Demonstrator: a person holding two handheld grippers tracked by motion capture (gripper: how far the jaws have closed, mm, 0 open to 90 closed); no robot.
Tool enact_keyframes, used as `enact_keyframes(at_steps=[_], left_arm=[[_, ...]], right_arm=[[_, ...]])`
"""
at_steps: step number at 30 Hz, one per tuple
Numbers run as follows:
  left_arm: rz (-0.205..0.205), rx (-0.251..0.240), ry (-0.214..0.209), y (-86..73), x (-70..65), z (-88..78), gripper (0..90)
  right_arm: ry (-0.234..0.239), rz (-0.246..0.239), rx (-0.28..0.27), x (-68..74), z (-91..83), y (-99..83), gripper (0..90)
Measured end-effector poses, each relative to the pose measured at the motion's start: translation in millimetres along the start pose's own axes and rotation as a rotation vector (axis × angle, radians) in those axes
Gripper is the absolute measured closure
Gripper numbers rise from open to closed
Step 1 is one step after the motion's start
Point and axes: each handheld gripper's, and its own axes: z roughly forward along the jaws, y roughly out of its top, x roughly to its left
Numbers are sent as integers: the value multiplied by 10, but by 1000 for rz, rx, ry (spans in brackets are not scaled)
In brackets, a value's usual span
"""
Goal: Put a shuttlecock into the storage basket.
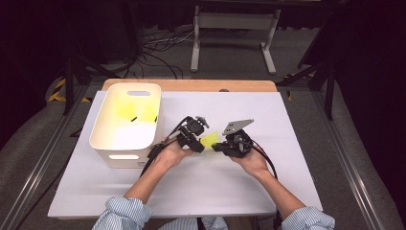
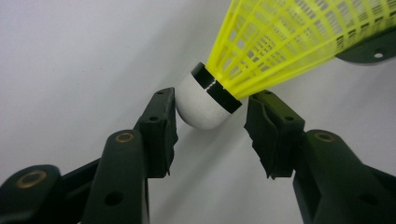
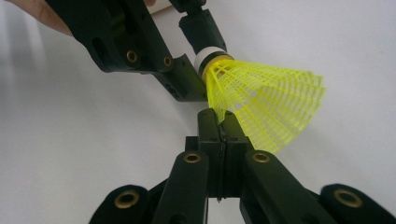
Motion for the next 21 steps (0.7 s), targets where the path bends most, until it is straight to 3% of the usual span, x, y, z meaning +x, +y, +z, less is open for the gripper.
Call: enact_keyframes(at_steps=[4,11,18,21], left_arm=[[8,8,-3,-3,2,9,461],[29,0,-28,3,-16,13,423],[57,-3,-35,12,-43,15,434],[64,0,-29,3,-37,8,481]], right_arm=[[13,-2,2,-4,-7,-6,900],[60,-12,2,-19,-31,9,900],[82,-14,0,-17,-22,23,900],[80,-10,-1,-30,-25,17,900]])
